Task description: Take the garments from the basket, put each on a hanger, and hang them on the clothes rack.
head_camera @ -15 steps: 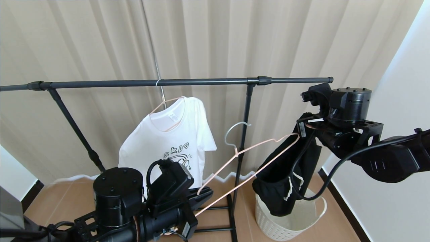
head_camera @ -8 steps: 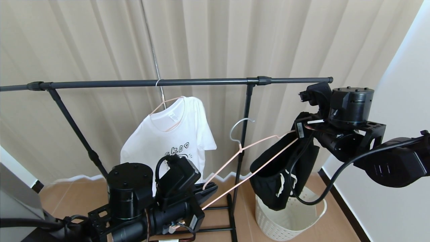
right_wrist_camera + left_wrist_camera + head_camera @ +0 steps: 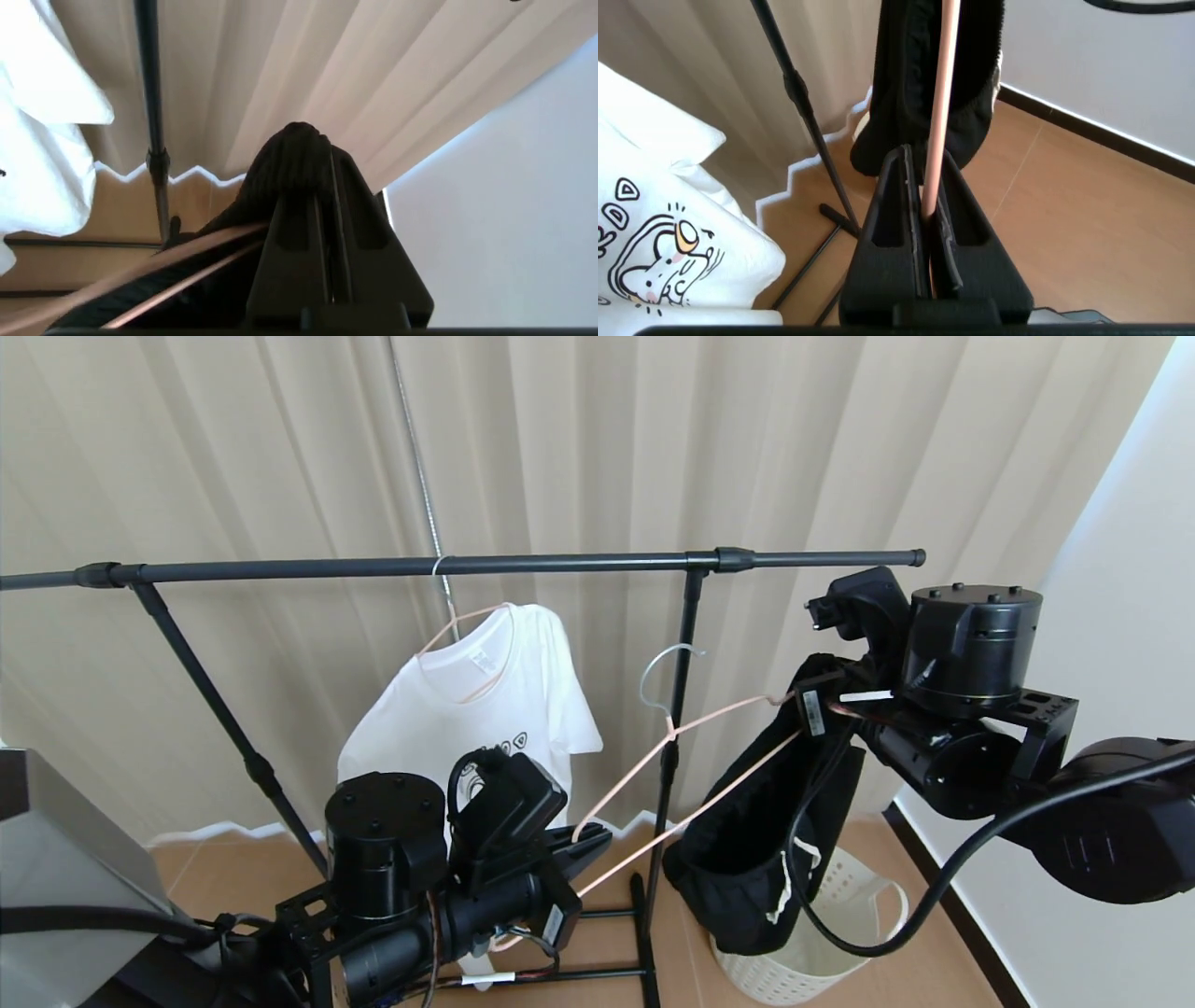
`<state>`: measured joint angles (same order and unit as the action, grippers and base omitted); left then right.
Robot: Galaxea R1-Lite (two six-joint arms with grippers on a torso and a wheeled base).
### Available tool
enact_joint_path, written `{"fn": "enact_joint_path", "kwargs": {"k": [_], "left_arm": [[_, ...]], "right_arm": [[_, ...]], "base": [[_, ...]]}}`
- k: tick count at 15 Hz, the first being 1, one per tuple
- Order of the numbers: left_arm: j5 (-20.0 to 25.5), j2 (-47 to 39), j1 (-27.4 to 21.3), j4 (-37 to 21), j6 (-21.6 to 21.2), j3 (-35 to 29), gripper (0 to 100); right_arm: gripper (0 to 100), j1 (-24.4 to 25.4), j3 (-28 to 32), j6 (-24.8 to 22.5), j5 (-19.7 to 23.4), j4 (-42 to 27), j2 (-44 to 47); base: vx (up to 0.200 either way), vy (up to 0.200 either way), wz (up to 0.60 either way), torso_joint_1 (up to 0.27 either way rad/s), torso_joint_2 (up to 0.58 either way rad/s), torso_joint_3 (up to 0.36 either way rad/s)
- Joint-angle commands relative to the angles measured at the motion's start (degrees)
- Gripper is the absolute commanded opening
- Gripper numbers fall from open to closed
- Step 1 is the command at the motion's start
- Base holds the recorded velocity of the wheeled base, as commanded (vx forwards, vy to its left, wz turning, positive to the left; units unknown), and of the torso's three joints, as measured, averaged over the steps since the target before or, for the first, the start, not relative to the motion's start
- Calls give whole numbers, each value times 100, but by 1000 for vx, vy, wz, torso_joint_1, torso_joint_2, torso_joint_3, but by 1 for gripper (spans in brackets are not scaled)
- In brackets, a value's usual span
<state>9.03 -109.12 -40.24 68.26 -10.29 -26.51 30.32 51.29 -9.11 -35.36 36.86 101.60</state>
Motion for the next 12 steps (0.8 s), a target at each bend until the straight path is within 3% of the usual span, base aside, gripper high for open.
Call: {"fn": "enact_joint_path", "kwargs": {"k": [1, 12], "left_arm": [[2, -39, 25, 4, 9, -73, 0], [2, -101, 25, 144, 18, -73, 0]], "right_arm": [[0, 167, -84, -3, -6, 5, -87], [0, 1459, -242, 331, -14, -39, -448]], "base": [[0, 0, 0, 0, 0, 0], [0, 0, 0, 0, 0, 0]]}}
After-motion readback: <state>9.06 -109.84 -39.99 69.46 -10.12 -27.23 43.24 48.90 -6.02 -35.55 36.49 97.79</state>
